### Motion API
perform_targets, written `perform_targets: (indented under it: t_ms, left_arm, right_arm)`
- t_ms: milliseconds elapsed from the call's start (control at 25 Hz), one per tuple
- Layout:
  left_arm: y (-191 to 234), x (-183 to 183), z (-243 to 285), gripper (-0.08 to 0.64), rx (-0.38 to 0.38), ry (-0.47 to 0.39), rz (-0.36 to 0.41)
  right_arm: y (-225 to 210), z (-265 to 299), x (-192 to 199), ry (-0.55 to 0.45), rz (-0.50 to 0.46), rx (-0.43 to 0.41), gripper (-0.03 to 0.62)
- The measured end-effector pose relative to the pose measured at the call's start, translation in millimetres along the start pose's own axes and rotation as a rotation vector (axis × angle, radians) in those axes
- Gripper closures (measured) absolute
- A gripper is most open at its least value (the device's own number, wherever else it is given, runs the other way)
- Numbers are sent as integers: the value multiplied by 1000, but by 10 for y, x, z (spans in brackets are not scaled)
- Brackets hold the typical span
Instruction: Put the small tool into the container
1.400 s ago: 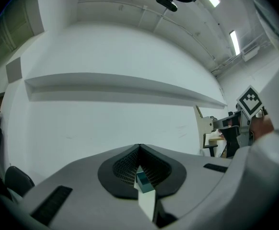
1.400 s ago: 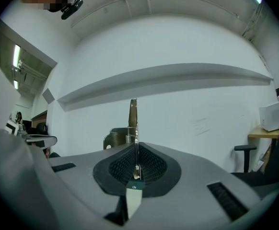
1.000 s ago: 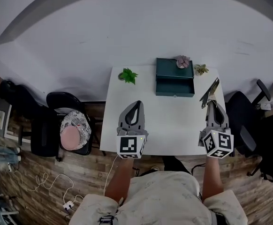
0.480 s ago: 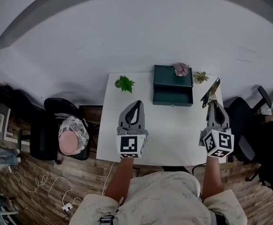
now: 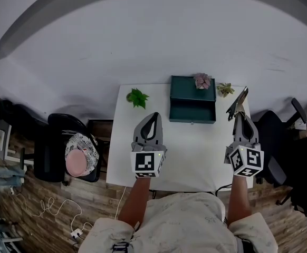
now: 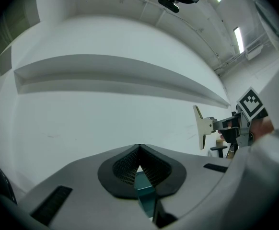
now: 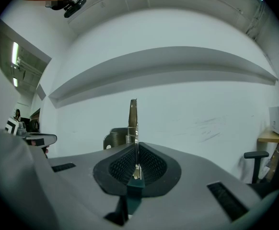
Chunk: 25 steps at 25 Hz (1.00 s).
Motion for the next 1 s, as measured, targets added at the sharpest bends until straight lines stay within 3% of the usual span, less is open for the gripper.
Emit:
perform_targets:
  t_ms: [1000]
  left_arm:
    - [-75, 104, 253, 555, -20, 33, -1]
  right_arm:
    - [-147, 360, 9, 30, -69, -44, 578]
Point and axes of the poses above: the fingertips, and each gripper's own axes: z forward along the fingers, y to its left, x out of its underside, the point moved 3 cm from there along -z, backward along the fingers, and after that the axes turned 6 degrees about -x, right-handed, at the moved point
